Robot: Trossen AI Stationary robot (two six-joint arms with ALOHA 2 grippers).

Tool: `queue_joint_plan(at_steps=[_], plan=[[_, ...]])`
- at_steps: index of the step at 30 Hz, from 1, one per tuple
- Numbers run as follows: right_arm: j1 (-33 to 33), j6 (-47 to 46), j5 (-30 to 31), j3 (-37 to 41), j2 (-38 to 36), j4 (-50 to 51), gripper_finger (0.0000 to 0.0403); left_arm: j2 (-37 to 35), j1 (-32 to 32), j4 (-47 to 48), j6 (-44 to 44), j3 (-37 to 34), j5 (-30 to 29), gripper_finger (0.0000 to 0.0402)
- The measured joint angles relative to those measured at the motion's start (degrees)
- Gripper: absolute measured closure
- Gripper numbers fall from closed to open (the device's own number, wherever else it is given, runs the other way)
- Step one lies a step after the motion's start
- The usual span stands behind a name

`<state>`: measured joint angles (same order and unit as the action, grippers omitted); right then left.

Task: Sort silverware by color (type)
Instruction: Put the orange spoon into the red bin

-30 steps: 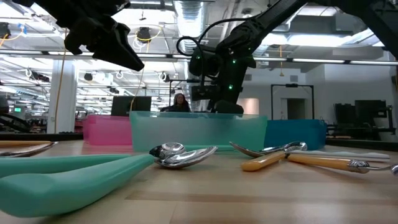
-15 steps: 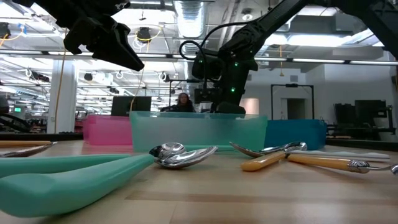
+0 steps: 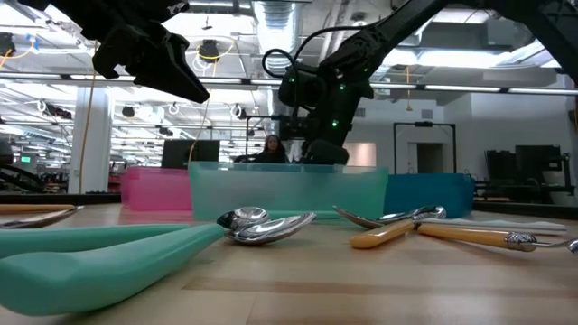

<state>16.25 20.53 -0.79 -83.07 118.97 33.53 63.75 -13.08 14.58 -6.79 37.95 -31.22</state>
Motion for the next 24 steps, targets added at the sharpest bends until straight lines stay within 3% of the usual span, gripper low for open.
queue_joint_plan(at_steps=[15, 18, 24], plan=[[-0.5, -2.7, -0.8, -3.2, 0.1, 3.7, 0.0386, 0.0, 0.0, -0.2, 0.7, 0.0, 0.0, 0.0308], [-0.5, -2.8, -0.7, -4.8, 0.2, 3.9, 0.0364, 0.0, 0.0, -0.1, 1.5, 0.0, 0.5, 0.0308], [-0.6, -5.2, -0.8, -7.4, 0.2, 3.9, 0.0282, 0.0, -0.1, 0.3, 1.7, 0.0, 1.0, 0.0308]])
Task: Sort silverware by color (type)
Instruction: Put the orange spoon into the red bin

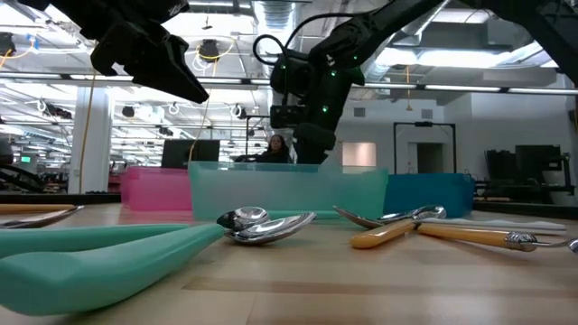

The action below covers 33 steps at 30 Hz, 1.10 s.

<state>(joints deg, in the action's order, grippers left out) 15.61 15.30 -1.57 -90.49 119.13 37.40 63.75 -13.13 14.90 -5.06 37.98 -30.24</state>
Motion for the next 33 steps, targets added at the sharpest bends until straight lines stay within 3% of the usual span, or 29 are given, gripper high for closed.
queue_joint_plan(at_steps=[6, 12, 21, 29, 33], plan=[[-0.8, -0.4, 0.0, 0.0, 1.2, -0.7, 0.0215, 0.0, 0.0, 0.2, 0.2, 0.0, 0.0, 0.0308], [-0.6, -0.6, 0.0, -0.3, 4.5, -3.4, 0.0206, 0.0, 0.0, 0.6, 0.2, 0.0, 0.0, 0.0308], [-0.1, -1.6, 0.0, -0.3, 5.6, -2.0, 0.0230, 0.0, 0.0, 1.2, 0.4, 0.0, -0.1, 0.0308], [-0.1, -4.3, 1.1, -0.3, 5.6, -1.3, 0.0342, 0.0, 0.0, 1.1, 0.4, 0.0, -0.1, 0.0308], [-0.2, -4.8, 1.3, -0.3, 5.6, -1.2, 0.0343, 0.0, 0.0, 1.1, 0.4, 0.0, -0.1, 0.0308]])
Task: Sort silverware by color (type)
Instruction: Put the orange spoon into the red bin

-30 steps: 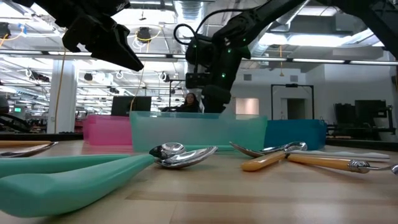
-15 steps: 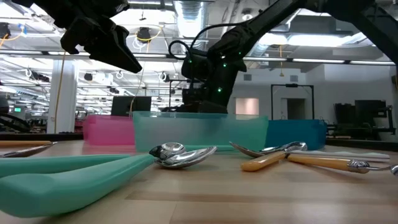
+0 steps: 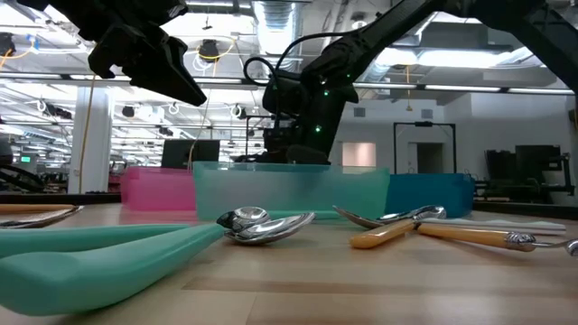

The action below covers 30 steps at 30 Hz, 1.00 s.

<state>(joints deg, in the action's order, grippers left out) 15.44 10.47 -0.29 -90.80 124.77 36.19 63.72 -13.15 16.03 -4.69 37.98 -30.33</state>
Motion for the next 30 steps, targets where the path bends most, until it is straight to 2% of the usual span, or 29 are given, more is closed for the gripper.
queue_joint_plan(at_steps=[11, 17, 24, 30], plan=[[-0.5, -1.5, 0.3, 0.2, -0.7, 0.0, 0.0343, 0.0, -0.5, 0.0, 2.1, 0.0, 0.0, 0.0308], [-0.3, -1.7, 0.3, 0.3, -3.5, 0.1, 0.0343, -1.3, -2.9, -0.2, 2.1, 0.0, -0.2, 0.0308], [-0.9, -3.0, 0.2, -0.1, -5.5, 0.0, 0.0343, -7.0, -6.4, -0.1, 2.4, 0.0, -3.6, 0.0308], [-2.4, -2.5, -0.9, -4.2, -5.5, 0.0, 0.0343, -14.5, -9.3, -0.1, 2.6, 0.0, -4.1, 0.0308]])
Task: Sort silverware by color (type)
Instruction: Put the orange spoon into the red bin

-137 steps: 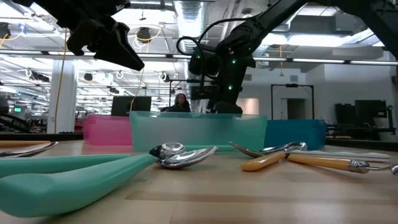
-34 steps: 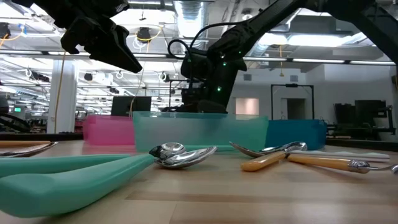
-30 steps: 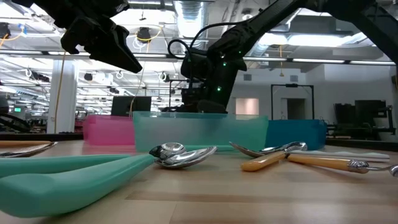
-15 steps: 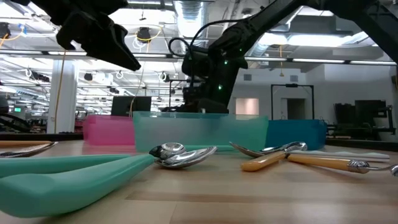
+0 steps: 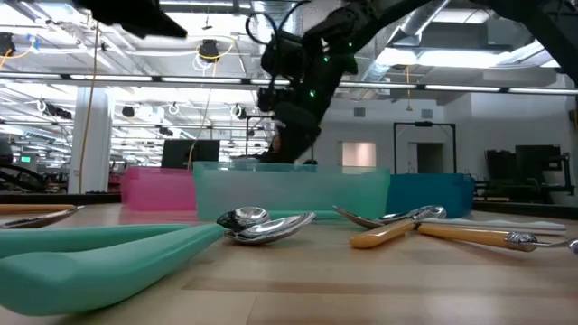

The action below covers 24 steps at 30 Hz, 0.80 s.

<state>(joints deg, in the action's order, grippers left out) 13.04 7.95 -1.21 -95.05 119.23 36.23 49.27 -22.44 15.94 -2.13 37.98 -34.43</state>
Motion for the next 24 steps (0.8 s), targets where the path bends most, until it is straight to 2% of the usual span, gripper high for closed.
queue_joint_plan(at_steps=[6, 14, 22, 24], plan=[[-0.7, 1.5, -0.4, -5.3, 0.0, -2.6, 0.0343, -7.0, -2.9, 0.0, 0.0, 0.0, -0.5, 0.0308], [-0.4, 1.5, -0.4, -7.0, 0.1, -23.0, 0.0343, -12.2, -6.5, 0.0, 0.0, 0.0, -0.5, 0.0308], [1.0, 3.9, -0.4, -4.5, 0.1, -42.6, 0.0343, -12.7, -8.4, 0.0, -0.8, 0.0, -0.5, 0.0308], [1.7, 5.8, -0.7, -3.9, 0.1, -44.7, 0.0343, -12.7, -8.8, 0.0, -1.6, 0.0, -0.5, 0.0308]])
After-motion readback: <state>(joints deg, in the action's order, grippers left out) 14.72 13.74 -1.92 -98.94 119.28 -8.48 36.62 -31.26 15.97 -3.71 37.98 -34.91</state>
